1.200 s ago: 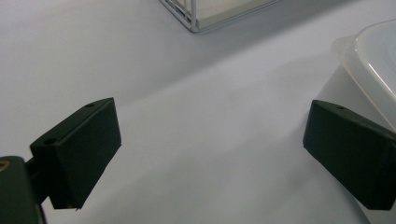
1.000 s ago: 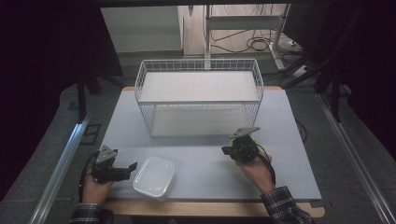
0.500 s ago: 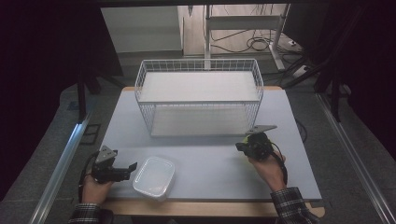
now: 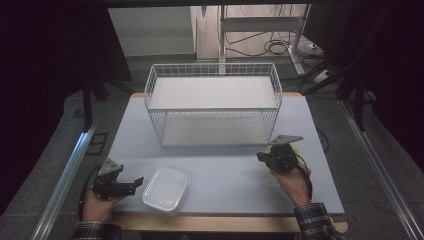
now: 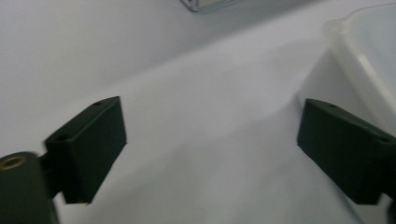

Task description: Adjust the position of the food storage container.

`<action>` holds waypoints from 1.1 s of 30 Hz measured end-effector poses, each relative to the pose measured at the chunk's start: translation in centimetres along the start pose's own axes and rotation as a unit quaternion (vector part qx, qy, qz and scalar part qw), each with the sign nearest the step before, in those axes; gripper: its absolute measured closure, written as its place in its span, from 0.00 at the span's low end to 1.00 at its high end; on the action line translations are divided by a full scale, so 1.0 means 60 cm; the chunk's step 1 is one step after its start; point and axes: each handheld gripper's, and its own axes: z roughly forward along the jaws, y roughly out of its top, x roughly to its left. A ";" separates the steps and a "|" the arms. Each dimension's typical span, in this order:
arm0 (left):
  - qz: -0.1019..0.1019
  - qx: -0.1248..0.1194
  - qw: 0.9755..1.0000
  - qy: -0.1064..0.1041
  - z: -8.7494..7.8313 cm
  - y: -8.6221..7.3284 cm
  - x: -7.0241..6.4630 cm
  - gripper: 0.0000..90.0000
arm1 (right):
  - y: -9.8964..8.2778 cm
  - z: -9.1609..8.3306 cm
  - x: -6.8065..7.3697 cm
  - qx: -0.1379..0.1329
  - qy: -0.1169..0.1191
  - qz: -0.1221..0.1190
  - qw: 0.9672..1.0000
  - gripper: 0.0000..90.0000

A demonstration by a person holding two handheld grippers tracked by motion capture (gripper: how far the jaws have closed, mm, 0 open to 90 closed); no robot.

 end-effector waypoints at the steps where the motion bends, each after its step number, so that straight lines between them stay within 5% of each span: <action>1: 0.009 0.000 1.000 -0.005 -0.003 -0.002 -0.005 0.19 | -0.001 0.000 0.002 0.000 0.003 -0.004 1.000 0.99; 6: 0.050 0.025 0.998 -0.034 -0.009 -0.013 -0.025 0.43 | -0.005 -0.004 0.006 -0.007 0.028 -0.002 1.000 0.99; 18: 0.066 0.061 0.992 -0.086 -0.025 -0.029 -0.062 0.86 | -0.017 -0.016 0.031 -0.008 0.047 -0.002 0.999 0.99; 24: 0.056 0.072 0.991 -0.103 -0.027 -0.033 -0.074 0.95 | -0.024 -0.023 0.046 -0.008 0.056 -0.005 0.998 0.98; 33: 0.067 0.091 0.984 -0.135 -0.014 -0.023 -0.109 0.98 | -0.038 -0.036 0.067 -0.003 0.073 -0.003 0.997 0.96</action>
